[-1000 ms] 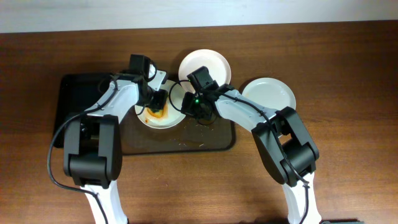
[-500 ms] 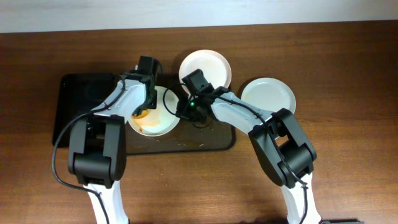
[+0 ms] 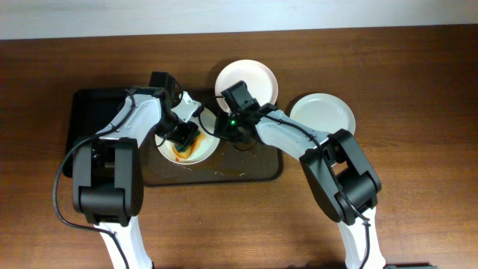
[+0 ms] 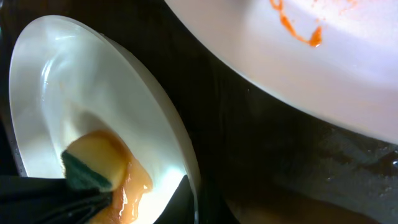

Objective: Clean dirty plates on tray and stack at the side
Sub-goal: 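Scrub the second plate with the sponge in the left gripper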

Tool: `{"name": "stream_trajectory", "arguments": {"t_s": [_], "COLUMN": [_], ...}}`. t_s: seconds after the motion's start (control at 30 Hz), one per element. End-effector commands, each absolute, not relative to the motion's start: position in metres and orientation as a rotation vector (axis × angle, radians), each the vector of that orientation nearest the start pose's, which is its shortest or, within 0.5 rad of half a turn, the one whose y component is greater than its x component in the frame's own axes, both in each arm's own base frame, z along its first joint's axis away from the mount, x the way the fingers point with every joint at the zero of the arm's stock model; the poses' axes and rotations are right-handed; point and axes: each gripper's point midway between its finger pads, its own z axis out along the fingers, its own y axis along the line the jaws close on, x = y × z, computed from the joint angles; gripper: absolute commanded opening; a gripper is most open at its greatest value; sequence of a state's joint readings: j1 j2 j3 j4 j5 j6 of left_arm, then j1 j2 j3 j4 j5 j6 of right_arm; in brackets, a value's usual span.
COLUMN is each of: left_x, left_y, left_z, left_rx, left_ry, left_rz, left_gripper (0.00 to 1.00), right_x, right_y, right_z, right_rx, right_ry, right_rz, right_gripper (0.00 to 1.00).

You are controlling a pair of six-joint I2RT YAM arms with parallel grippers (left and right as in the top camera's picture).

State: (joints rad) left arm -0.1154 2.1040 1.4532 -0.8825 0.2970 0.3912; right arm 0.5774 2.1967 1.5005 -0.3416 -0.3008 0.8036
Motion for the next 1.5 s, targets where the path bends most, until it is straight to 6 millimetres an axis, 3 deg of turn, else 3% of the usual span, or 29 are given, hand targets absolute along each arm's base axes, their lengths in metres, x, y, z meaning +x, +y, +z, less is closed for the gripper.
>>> {"name": "stream_trajectory", "arguments": {"t_s": [0.0,0.1,0.17,0.3,0.37,0.43,0.47,0.5,0.57,0.6,0.63,0.73,0.83,0.9,0.97,1.07,1.17,1.23,1.27,1.33,1.47], "left_x": [0.376,0.419,0.433,0.418,0.405,0.397,0.392,0.385,0.374,0.364,0.358,0.348,0.35,0.362,0.383,0.433,0.459,0.459,0.451,0.432,0.391], "left_y": [-0.112,-0.075,-0.043,0.011,0.021,0.017,0.005,-0.016,-0.048,-0.082,-0.101,-0.119,-0.119,-0.119,-0.116,-0.093,-0.073,-0.051,-0.025,0.007,0.019], "left_z": [-0.048,-0.054,-0.054,-0.045,-0.043,-0.045,-0.049,-0.055,-0.058,-0.054,-0.048,-0.039,-0.039,-0.04,-0.042,-0.044,-0.043,-0.047,-0.05,-0.049,-0.05], "left_rx": [0.701,0.235,-0.064,-0.322,-0.309,-0.212,-0.068,0.121,0.343,0.595,0.76,0.918,0.914,0.852,0.676,0.237,0.08,-0.012,-0.147,-0.326,-0.321], "left_ry": [2.985,2.983,2.943,2.894,2.921,2.988,3.053,3.123,3.168,3.121,3.048,2.948,2.939,2.923,2.917,2.885,2.825,2.843,2.87,2.888,3.036], "left_rz": [-0.537,-0.188,0.055,0.509,0.607,0.588,0.493,0.305,-0.006,-0.338,-0.531,-0.739,-0.737,-0.713,-0.667,-0.478,-0.326,-0.147,0.059,0.317,0.46], "left_gripper": [0.0,0.0,0.0,0.0,0.0,0.0,0.0,0.0,0.0,0.0,0.0,0.0,0.0,0.0,0.0,0.0,0.0,0.0,0.0,0.0,0.0], "right_x": [0.41,0.409,0.409,0.409,0.409,0.408,0.408,0.408,0.408,0.407,0.407,0.407,0.407,0.407,0.407,0.407,0.407,0.407,0.407,0.407,0.407], "right_y": [0.333,0.332,0.332,0.332,0.332,0.333,0.333,0.333,0.334,0.334,0.334,0.334,0.334,0.334,0.334,0.334,0.334,0.334,0.334,0.334,0.334], "right_z": [0.006,0.006,0.006,0.006,0.006,0.006,0.006,0.006,0.006,0.007,0.007,0.007,0.007,0.007,0.006,0.007,0.007,0.007,0.007,0.007,0.007], "right_rx": [0.213,0.214,0.214,0.214,0.214,0.212,0.211,0.21,0.209,0.208,0.207,0.203,0.203,0.203,0.203,0.203,0.203,0.203,0.203,0.203,0.203], "right_ry": [2.803,2.807,2.808,2.807,2.807,2.81,2.81,2.811,2.812,2.813,2.813,2.813,2.813,2.813,2.813,2.813,2.813,2.813,2.813,2.813,2.813], "right_rz": [0.841,0.837,0.837,0.837,0.838,0.846,0.847,0.851,0.855,0.858,0.86,0.859,0.859,0.859,0.859,0.859,0.859,0.858,0.858,0.858,0.859], "right_gripper": [0.04,0.04,0.04,0.04,0.04,0.04,0.04,0.04,0.04,0.04,0.04,0.04,0.04,0.04,0.04,0.04,0.04,0.04,0.04,0.04,0.04]}}
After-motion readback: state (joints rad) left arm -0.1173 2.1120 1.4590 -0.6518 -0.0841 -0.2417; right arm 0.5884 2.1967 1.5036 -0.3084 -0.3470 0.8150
